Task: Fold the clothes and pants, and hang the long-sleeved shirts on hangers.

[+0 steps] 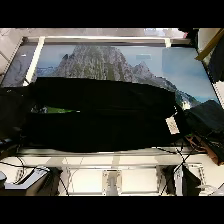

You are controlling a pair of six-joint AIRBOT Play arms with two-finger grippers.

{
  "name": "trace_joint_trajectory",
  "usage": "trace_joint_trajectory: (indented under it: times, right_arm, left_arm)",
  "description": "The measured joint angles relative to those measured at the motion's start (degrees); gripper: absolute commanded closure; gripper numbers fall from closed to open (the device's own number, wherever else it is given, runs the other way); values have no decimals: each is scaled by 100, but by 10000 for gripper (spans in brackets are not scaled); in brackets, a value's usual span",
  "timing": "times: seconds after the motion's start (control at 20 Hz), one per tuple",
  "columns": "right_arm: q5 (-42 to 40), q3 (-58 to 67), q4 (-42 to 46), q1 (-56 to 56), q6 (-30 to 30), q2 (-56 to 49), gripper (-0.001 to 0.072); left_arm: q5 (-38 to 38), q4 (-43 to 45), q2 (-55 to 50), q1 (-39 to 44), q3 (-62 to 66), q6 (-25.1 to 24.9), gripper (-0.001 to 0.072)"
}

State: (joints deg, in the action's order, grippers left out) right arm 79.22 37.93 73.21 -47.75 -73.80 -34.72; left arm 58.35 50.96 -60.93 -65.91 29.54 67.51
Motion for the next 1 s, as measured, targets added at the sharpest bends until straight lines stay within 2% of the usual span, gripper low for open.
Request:
trace_joint_trajectory:
  times: [0.2,0.3,0.45,0.6,0.65,0.7,1.0]
  right_arm:
    - [131,-337,-603,-855,-26,-238,315]
    - [46,-658,-1088,-1287,98,-522,132]
    - [-363,-1073,-1510,-1591,208,-927,140]
    - [-850,-1344,-1753,-1709,348,-1193,184]
    - [-984,-1394,-1810,-1731,420,-1244,269]
    - [-1099,-1429,-1871,-1744,496,-1283,292]
    - [-1333,-1510,-2103,-1735,874,-1554,296]
  left_arm:
    - [68,-44,197,42,173,-55,699]
    - [98,-52,269,52,205,-79,699]
    - [109,-63,317,52,227,-94,699]
    - [116,-68,334,55,234,-109,699]
    - [120,-68,337,52,236,-109,699]
    - [122,-68,339,55,236,-109,699]
    - [122,-55,341,55,236,-111,699]
